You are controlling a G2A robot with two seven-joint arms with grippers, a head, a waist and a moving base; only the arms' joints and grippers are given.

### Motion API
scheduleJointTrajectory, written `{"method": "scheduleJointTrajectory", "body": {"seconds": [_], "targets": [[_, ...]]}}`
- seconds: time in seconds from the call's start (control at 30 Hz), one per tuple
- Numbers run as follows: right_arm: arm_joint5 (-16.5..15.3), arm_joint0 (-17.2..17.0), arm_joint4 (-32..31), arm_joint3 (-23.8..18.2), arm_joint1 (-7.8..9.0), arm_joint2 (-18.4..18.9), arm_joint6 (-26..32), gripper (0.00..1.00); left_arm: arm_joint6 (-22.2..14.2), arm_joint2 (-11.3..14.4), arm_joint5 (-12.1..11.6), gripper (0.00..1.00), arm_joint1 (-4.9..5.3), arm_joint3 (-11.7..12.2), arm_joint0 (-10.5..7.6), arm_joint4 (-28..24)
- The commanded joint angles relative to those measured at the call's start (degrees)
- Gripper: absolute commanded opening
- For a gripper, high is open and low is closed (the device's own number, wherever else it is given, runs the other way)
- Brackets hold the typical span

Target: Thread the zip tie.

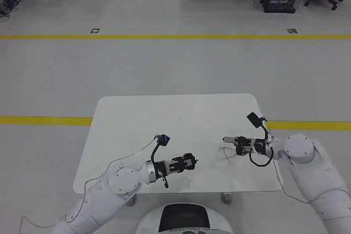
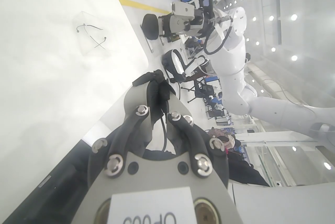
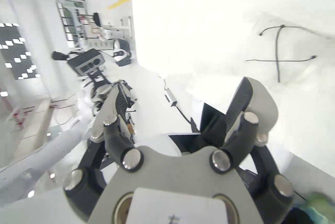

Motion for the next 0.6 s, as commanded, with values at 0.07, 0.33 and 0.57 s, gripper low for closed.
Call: {"method": "scheduleJointTrajectory", "body": {"seconds": [0.07,0.33,0.57], "targets": [[5.5,4.4,-13.9,0.0,-0.3,-5.7,-1.9,1.0,0.0,0.0,0.0,0.0,0.0,0.0,0.0,0.0],[6.2,5.0,-14.9,0.2,-0.56,-7.3,-2.3,1.0,0.0,0.0,0.0,0.0,0.0,0.0,0.0,0.0],[5.0,6.4,-23.9,-0.3,-0.48,-10.8,0.0,1.0,0.0,0.0,0.0,0.0,0.0,0.0,0.0,0.0]]}}
